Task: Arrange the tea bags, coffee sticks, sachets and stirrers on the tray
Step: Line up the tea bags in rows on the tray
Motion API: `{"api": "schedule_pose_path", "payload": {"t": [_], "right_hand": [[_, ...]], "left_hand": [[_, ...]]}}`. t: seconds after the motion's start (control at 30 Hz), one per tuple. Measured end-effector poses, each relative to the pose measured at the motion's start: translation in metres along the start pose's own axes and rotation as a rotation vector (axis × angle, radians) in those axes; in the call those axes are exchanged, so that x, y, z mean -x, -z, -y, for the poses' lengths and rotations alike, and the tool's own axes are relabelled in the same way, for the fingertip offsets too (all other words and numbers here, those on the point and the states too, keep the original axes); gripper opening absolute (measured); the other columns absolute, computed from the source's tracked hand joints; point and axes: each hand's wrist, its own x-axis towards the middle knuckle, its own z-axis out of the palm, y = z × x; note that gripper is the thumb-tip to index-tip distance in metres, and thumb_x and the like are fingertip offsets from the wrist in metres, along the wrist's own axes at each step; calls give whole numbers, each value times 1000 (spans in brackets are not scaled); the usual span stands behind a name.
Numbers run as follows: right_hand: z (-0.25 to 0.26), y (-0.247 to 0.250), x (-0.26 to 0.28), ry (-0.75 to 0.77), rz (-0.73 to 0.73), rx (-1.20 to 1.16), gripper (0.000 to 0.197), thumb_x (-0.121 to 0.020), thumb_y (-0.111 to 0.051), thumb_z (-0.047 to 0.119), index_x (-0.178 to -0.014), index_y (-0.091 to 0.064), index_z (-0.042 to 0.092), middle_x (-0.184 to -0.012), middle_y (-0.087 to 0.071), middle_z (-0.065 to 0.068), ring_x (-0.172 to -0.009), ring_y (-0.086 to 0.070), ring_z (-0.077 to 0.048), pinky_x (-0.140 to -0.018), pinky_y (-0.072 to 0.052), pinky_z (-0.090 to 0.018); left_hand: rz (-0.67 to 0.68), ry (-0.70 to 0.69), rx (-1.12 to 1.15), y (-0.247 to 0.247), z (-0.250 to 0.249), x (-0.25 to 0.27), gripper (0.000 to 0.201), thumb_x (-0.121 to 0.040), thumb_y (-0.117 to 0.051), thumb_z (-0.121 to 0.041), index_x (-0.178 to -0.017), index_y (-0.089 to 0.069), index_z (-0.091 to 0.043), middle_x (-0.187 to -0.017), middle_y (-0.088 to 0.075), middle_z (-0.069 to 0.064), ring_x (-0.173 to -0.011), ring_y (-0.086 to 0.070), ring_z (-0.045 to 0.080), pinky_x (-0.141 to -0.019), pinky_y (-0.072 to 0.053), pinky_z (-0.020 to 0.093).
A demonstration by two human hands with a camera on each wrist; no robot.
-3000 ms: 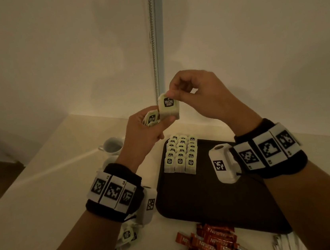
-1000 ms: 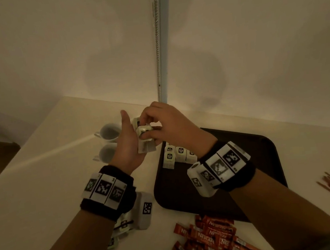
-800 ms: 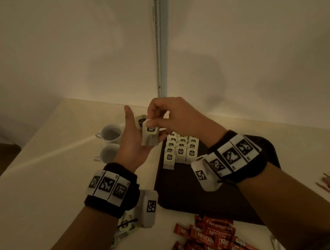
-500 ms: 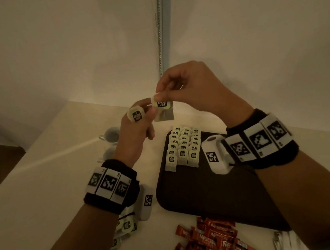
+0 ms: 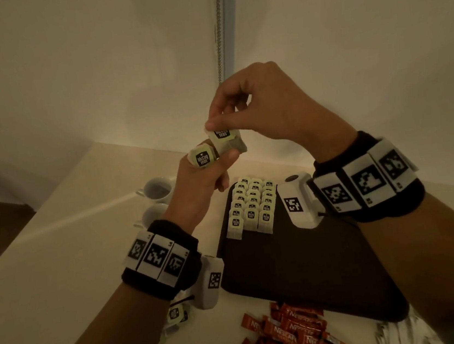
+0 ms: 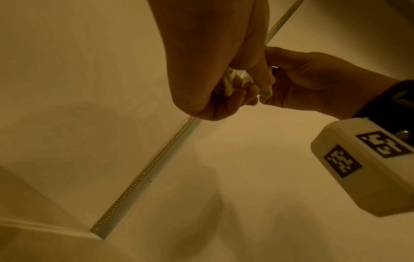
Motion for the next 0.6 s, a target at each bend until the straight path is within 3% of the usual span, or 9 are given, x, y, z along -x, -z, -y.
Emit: {"api": "schedule_pose_path", "payload": {"t": [0.2,0.4,0.5,0.6], "right_hand": [[1,0,-2,-3,-8,-8,11,-74,-78,26,-79,-72,18,-67,-62,16,-58,-53,5,-58,-39,-8],[-5,-1,3,-30,-58,-105,13,-74,-77,29,-80,-73,18,-77,-70,-6,-65,-57,-9,-63,-45,-14],[-7,-1,6,-50,-75,-122,12,-74,-77,28,-80,-73,19,-78,-71,-7,-66,-58,-10,-64,-46,-15],[-5,-1,7,-64,-73,-124,12,-73,-78,28,-79,-73,18,-76,-70,-3,-64,-57,-7,-62,-45,-12]], "left_hand": [[22,4,7,-3,-3,2,37,-73,-67,-31,-92,-61,0,-45,-51,-5,-40,-44,7,-43,-37,17],[-12,-25,-58,1,-7,4,22,-71,-67,-26,-84,-64,-9,-45,-53,-7,-39,-44,7,-43,-37,17],[-13,-37,-55,3,-7,5,24,-73,-67,-23,-92,-63,-8,-51,-58,-9,-39,-45,6,-42,-37,17],[1,-27,-52,0,-7,7,17,-75,-73,-22,-86,-64,-13,-50,-56,-7,-39,-45,7,-42,-36,17]]}}
